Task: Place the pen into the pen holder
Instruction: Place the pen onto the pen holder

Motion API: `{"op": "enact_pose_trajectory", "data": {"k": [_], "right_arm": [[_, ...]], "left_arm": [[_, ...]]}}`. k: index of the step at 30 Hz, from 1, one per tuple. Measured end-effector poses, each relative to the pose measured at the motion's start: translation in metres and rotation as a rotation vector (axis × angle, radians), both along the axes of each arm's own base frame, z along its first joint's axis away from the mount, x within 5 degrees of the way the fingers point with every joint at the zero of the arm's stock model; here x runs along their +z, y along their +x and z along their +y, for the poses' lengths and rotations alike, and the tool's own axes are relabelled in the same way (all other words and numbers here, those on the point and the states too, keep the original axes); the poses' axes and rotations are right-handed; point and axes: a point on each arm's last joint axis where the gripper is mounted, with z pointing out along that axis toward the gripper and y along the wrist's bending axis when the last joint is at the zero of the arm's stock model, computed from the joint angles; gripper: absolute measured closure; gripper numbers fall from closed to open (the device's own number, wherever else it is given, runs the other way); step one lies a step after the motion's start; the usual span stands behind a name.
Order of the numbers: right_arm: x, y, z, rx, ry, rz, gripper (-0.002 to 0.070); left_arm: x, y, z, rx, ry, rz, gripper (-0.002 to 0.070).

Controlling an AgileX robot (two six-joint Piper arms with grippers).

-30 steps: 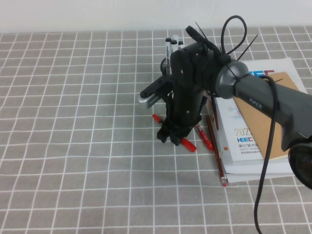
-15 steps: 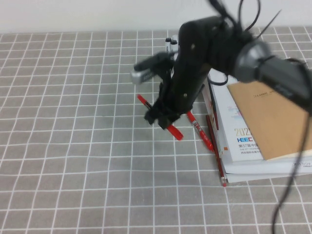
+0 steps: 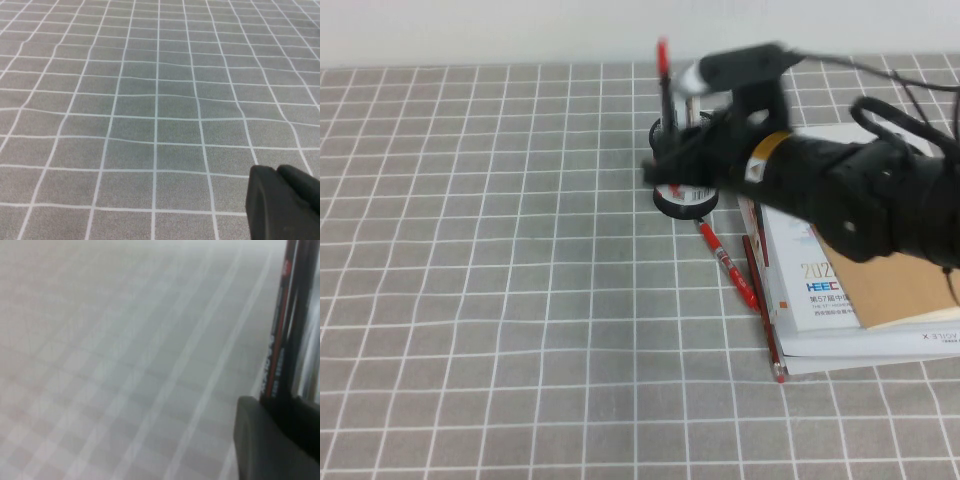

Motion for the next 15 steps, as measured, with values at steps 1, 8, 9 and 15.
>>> {"op": "enact_pose_trajectory", "data": {"k": [1, 8, 9, 15], "right_arm": [[0.003, 0.003, -0.002, -0.006, 0.04, -0.037, 0.062], [0.017, 0.035, -0.018, -0.022, 0.23, -0.296, 0.062], [0.015, 0.041, -0.019, -0.027, 0.236, -0.307, 0.062], [-0.013, 0.072, -0.013, -0.048, 0.207, -0.274, 0.062]], "left_arm": [[0.0, 0.0, 0.0, 0.0, 0.0, 0.0, 0.0681], [0.0, 0.0, 0.0, 0.0, 0.0, 0.0, 0.0681], [0.0, 0.0, 0.0, 0.0, 0.0, 0.0, 0.0681], [0.0, 0.0, 0.0, 0.0, 0.0, 0.0, 0.0681]]}}
